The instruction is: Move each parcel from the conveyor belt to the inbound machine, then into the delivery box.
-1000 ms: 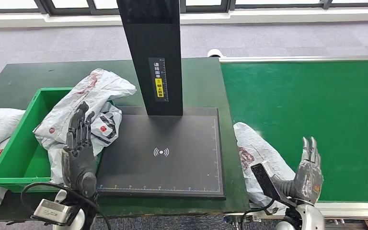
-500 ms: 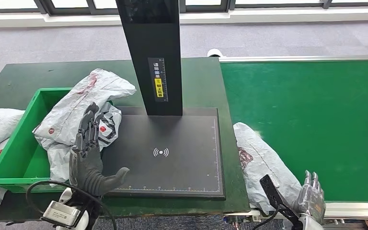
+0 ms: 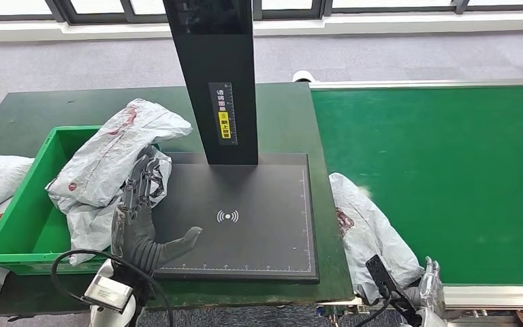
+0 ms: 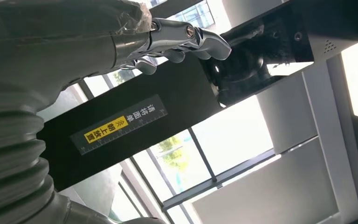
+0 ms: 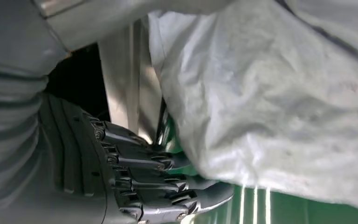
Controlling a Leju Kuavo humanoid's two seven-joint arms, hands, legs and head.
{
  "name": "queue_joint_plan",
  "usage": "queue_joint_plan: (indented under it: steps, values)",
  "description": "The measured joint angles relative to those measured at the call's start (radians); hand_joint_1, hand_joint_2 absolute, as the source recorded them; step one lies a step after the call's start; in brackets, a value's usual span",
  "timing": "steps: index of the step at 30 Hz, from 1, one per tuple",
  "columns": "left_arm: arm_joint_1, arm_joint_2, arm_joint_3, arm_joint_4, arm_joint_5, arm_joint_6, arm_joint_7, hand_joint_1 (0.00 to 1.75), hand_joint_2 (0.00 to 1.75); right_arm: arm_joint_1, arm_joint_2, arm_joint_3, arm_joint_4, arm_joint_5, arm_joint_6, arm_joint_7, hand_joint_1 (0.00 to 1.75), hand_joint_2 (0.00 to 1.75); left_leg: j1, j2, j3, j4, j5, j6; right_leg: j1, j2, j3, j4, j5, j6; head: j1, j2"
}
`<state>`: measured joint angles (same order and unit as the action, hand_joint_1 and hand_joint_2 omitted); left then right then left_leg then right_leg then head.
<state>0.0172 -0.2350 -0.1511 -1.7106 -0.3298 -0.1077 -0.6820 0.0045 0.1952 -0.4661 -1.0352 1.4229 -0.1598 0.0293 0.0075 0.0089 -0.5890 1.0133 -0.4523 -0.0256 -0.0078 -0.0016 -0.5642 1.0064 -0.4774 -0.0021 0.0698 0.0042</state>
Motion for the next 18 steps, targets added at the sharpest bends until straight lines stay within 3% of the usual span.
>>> queue_joint_plan:
  steps: [3,9,18]
  values:
    - [-0.002,0.000,-0.002,0.009,-0.015,0.021,0.000,0.00,1.75,-0.034,-0.009,-0.002,0.067,0.005,-0.029,-0.021,1.75,1.75,0.001,0.005,0.002,0.000,-0.001,0.000,0.001,0.004,0.001,0.000,0.001,-0.001,0.000,0.000]
    - [0.004,0.000,-0.003,0.012,-0.030,0.049,-0.003,0.00,1.75,-0.091,-0.025,0.003,0.170,-0.026,-0.123,-0.084,1.75,1.75,0.002,0.012,-0.003,0.000,-0.008,0.002,0.001,0.012,0.003,-0.002,-0.002,0.000,0.000,0.000]
    - [0.022,0.000,-0.003,0.007,-0.043,0.059,-0.003,0.00,1.75,-0.113,-0.032,0.022,0.190,-0.064,-0.158,-0.119,1.75,1.75,0.001,0.010,0.000,0.002,0.004,0.004,0.001,0.009,0.000,-0.002,0.010,0.003,0.000,0.000]
